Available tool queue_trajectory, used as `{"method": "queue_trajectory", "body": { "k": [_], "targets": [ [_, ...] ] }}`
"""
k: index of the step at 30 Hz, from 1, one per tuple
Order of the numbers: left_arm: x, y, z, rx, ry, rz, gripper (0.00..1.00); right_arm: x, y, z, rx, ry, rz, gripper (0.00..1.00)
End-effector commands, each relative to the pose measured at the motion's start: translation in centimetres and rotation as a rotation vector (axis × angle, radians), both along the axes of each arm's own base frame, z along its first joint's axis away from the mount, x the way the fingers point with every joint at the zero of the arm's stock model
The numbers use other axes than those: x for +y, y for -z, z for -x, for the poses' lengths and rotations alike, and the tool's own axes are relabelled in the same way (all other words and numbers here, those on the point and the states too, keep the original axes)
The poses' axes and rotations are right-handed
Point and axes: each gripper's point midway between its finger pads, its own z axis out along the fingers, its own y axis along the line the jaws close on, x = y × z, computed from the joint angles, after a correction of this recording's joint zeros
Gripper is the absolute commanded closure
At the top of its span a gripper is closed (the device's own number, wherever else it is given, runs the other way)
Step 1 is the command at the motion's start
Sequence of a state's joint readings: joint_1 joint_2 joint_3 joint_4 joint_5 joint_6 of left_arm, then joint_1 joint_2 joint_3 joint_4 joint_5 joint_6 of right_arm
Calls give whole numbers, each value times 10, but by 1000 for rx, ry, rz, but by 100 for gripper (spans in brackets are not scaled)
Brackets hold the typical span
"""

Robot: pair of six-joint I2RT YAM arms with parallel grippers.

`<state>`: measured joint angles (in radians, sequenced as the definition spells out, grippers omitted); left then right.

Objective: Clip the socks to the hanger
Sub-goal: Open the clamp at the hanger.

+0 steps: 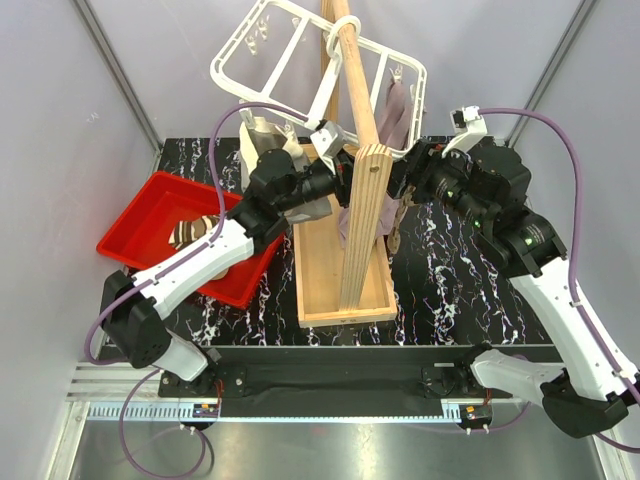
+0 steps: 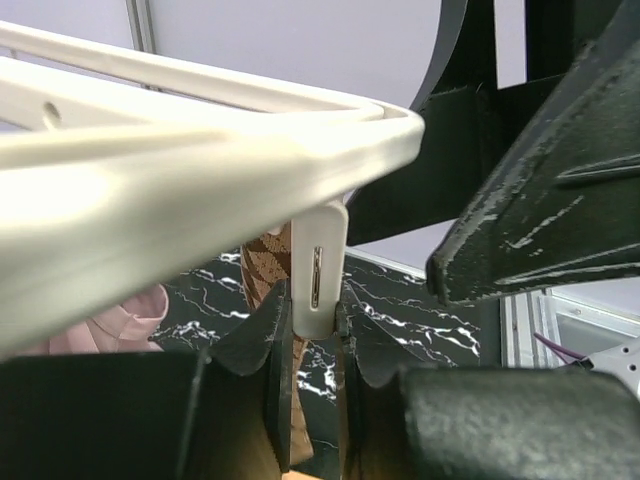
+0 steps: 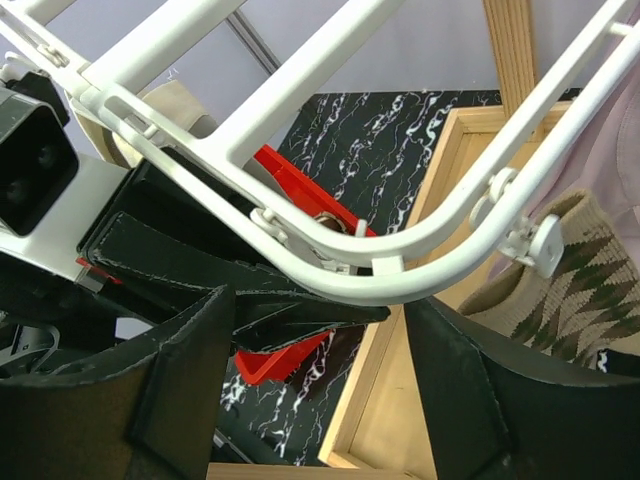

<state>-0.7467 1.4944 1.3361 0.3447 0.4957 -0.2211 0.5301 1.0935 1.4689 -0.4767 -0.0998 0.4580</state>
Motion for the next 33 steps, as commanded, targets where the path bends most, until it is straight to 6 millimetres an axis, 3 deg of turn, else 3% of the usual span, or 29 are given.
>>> {"method": "queue_trajectory", "body": {
  "k": [1, 9, 16, 17, 18, 20, 22, 24, 25, 26, 29, 33],
  "targets": [
    [3, -25, -4, -53, -32, 34, 100, 4, -16, 3, -54, -35, 3, 25],
    [-1, -24, 1, -59, -23, 21, 100, 13, -17, -19, -57, -15, 15, 37],
    [-3, -19, 3, -59, -24, 2, 100, 5, -18, -32, -71, 62, 7, 54],
    [-4, -18, 5, -58, -16, 0, 100, 4, -19, -32, -72, 70, 9, 59],
    [-3, -18, 5, -55, -16, -2, 93, 2, -15, -36, -62, 84, 27, 95],
    [2, -15, 2, -37, -48, -9, 65, 2, -11, -36, -52, 83, 40, 100],
    [17, -14, 4, -31, -94, -20, 51, -1, -3, -41, -36, 108, 67, 100],
    [38, 11, -8, 29, -187, -69, 40, -2, 1, -42, -26, 115, 78, 100],
    [55, 5, -5, 33, -220, -59, 36, -3, 3, -42, -21, 119, 86, 100],
    [75, 15, -16, 90, -286, -73, 34, -3, 5, -42, -18, 120, 92, 100],
    [120, 27, -11, 176, -358, -65, 36, -5, 8, -42, -13, 129, 99, 100],
    [175, 61, -13, 333, -572, -167, 42, -4, 7, -40, -18, 116, 101, 100]
  ]
}}
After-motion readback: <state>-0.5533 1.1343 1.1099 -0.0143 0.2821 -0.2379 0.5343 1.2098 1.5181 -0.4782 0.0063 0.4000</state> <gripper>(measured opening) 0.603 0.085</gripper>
